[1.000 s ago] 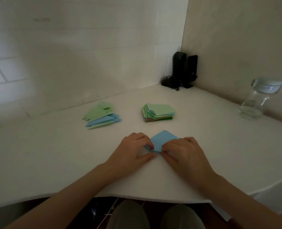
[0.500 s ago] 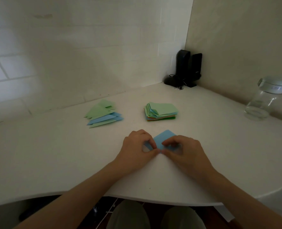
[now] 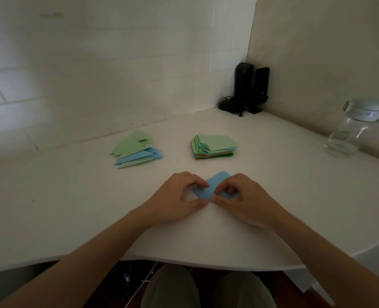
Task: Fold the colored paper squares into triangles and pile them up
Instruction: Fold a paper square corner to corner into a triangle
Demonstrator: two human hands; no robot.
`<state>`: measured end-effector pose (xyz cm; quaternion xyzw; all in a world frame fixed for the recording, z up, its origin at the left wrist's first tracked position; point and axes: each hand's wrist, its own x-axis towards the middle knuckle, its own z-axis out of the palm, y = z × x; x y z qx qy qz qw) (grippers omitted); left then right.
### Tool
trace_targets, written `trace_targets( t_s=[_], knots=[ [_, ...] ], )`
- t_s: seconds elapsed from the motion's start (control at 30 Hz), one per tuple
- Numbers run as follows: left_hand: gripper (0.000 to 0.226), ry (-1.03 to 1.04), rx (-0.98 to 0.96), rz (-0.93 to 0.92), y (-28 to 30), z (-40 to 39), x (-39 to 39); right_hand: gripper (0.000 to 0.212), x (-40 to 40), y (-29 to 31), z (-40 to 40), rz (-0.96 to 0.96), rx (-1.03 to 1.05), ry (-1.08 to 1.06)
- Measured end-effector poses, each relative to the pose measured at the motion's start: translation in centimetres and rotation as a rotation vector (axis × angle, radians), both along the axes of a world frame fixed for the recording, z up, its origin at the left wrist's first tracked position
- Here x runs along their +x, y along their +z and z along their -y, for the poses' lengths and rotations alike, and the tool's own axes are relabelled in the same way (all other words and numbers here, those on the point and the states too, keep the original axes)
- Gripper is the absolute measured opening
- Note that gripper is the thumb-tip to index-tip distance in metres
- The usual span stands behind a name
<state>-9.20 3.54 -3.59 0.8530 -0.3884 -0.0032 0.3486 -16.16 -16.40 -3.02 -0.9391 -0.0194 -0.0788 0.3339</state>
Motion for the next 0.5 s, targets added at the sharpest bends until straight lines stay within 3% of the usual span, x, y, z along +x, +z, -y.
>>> trace_targets(
  t_s=[0.17, 0.37, 0.5],
  knots=[
    [0.047, -0.063, 0.06, 0.042, 0.2, -0.5, -0.8, 0.011, -0.1, 0.1, 0.0, -0.058, -0.072, 0.043],
    [0.024, -0.103, 0.082, 0.351, -0.3, 0.4, -1.0, 0.012, -1.0, 2.1, 1.8, -0.081, -0.016, 0.177],
    [0.013, -0.099, 0.052, 0.422, -0.6, 1.3, -1.1, 0.01, -1.5, 1.8, 2.3, 0.031, -0.063, 0.172]
  ],
)
